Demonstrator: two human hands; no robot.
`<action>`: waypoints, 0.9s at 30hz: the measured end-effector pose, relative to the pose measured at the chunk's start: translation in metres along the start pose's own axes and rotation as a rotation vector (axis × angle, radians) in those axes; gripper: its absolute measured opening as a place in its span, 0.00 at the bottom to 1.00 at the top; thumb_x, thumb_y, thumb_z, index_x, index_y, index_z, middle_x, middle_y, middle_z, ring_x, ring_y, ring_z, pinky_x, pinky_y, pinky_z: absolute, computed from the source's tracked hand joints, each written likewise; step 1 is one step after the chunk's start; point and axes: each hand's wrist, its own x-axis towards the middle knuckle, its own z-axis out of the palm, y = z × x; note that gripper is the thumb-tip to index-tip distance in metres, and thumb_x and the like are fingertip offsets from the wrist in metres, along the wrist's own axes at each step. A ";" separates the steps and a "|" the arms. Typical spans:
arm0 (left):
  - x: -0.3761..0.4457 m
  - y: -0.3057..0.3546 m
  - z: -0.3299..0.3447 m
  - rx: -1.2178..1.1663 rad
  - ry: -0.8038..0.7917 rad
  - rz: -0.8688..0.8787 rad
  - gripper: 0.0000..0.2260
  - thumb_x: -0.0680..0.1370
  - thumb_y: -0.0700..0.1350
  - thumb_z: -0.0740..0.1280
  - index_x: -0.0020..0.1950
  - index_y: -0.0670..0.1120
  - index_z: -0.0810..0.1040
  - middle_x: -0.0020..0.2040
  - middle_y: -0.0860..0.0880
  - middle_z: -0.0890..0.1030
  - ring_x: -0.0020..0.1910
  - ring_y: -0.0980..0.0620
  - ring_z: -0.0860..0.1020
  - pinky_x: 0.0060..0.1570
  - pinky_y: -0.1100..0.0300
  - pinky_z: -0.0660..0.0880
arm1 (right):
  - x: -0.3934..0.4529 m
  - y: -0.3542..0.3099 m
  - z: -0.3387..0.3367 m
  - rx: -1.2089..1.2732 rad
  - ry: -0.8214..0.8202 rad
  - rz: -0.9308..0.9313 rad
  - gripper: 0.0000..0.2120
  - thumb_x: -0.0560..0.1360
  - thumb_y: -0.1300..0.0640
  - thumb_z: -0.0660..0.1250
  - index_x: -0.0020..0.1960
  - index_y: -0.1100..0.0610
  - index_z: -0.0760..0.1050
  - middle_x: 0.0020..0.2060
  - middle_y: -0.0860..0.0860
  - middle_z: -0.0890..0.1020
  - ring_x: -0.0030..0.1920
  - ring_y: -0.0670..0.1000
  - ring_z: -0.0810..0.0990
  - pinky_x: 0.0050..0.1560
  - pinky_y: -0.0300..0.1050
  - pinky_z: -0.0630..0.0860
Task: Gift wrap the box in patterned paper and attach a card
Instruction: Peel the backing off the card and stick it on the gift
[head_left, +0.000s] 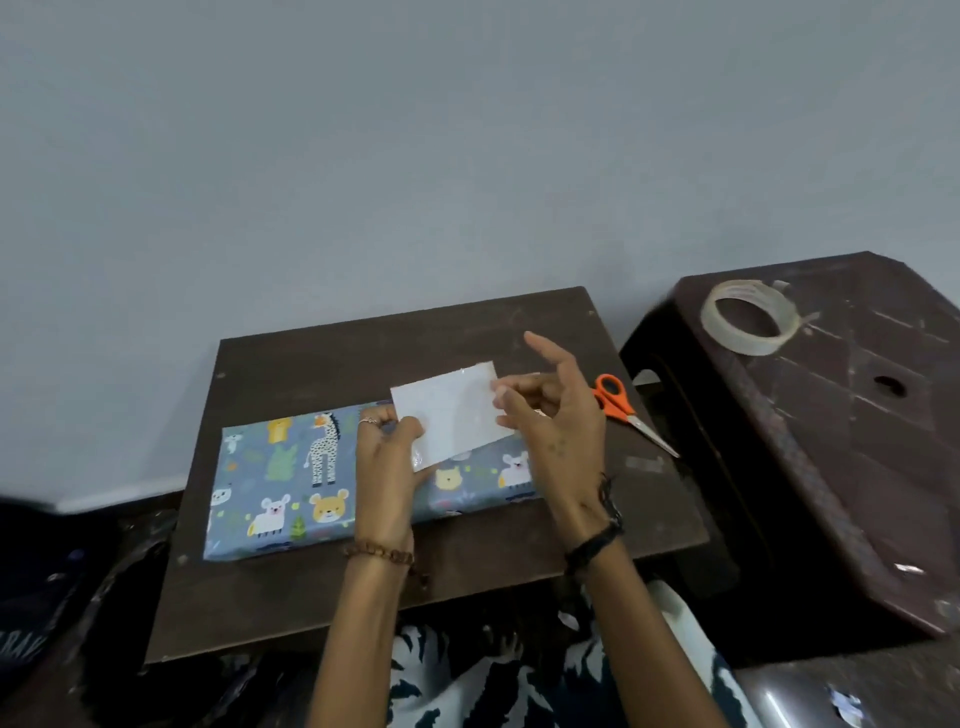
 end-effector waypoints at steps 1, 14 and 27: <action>0.001 -0.001 -0.002 -0.052 -0.001 0.018 0.11 0.77 0.33 0.57 0.40 0.49 0.67 0.43 0.51 0.75 0.42 0.54 0.74 0.33 0.60 0.73 | 0.001 0.001 0.007 -0.017 -0.007 -0.015 0.24 0.71 0.65 0.68 0.62 0.47 0.69 0.38 0.48 0.83 0.42 0.48 0.82 0.45 0.46 0.80; 0.002 -0.003 0.001 -0.401 -0.012 0.142 0.11 0.76 0.32 0.56 0.47 0.48 0.71 0.38 0.56 0.83 0.37 0.56 0.81 0.36 0.63 0.77 | -0.006 0.006 0.056 -0.312 0.167 -0.237 0.25 0.74 0.65 0.66 0.67 0.51 0.65 0.41 0.44 0.81 0.42 0.40 0.80 0.43 0.26 0.75; -0.009 -0.006 0.004 -0.355 -0.022 0.152 0.08 0.75 0.33 0.59 0.44 0.46 0.70 0.40 0.44 0.73 0.38 0.47 0.68 0.33 0.57 0.68 | -0.017 0.007 0.068 -0.416 0.053 -0.312 0.26 0.75 0.61 0.65 0.67 0.44 0.59 0.42 0.42 0.80 0.40 0.43 0.80 0.40 0.38 0.79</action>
